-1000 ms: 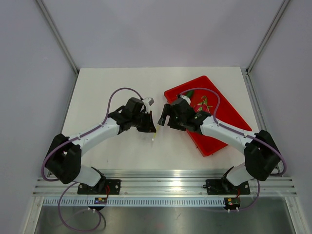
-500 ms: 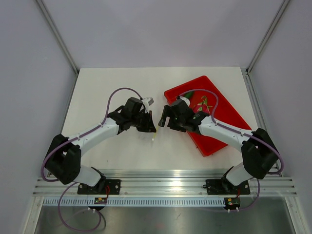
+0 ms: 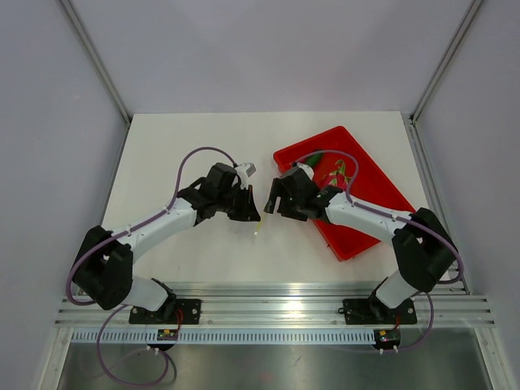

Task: Place the food in the zip-top bag and seal the zipper
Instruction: Open the zipper of the food storage bag.

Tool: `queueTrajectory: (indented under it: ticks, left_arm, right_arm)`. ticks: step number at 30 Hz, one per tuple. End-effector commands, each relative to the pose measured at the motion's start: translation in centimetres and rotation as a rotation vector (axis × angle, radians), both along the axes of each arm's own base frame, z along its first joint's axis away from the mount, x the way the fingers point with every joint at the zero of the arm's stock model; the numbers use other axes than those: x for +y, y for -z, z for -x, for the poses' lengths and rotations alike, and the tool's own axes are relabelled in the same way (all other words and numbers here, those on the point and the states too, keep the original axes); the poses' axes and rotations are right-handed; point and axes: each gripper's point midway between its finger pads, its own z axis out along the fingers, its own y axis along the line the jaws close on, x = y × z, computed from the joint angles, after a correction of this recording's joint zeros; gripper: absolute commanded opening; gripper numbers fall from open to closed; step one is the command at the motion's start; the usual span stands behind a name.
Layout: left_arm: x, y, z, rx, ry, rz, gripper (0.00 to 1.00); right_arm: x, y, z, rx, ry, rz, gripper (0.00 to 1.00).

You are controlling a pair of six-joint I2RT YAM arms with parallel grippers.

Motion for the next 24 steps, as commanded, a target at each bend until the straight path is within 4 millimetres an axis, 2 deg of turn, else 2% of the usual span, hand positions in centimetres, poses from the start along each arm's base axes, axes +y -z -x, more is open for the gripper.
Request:
queueTrajectory:
  ticks: [1, 4, 8, 9, 10, 13, 21, 24]
  left_arm:
    - [-0.5, -1.8, 0.0, -0.046, 0.025, 0.064, 0.0]
    - [-0.3, -1.7, 0.2, -0.047, 0.024, 0.061, 0.0]
    - [0.0, -2.0, 0.1, -0.055, 0.012, 0.058, 0.0]
    - [0.0, -2.1, 0.1, -0.058, 0.012, 0.058, 0.0]
    - [0.1, -2.1, 0.1, -0.058, 0.011, 0.058, 0.0]
    - [0.2, -2.1, 0.0, -0.059, 0.005, 0.056, 0.0]
    - [-2.0, -4.1, -1.6, -0.044, -0.012, 0.14, 0.0]
    - [-2.2, -3.8, -1.8, -0.034, -0.018, 0.123, 0.0]
  right_arm:
    - [1.3, -1.1, -1.6, -0.058, 0.0, -0.019, 0.83]
    - [1.8, -0.9, -2.1, -0.058, -0.024, -0.002, 0.7]
    - [2.0, -1.1, -2.6, -0.073, -0.033, 0.014, 0.49]
    - [1.9, -1.3, -2.6, -0.08, -0.032, 0.015, 0.37]
    - [1.9, -1.5, -2.7, -0.084, -0.029, 0.014, 0.31]
    - [1.7, -1.9, -2.6, -0.088, -0.028, 0.015, 0.0]
    - [2.3, -3.7, -2.0, -0.095, -0.033, 0.015, 0.0]
    - [2.6, -4.1, -1.6, -0.083, -0.037, 0.02, 0.0]
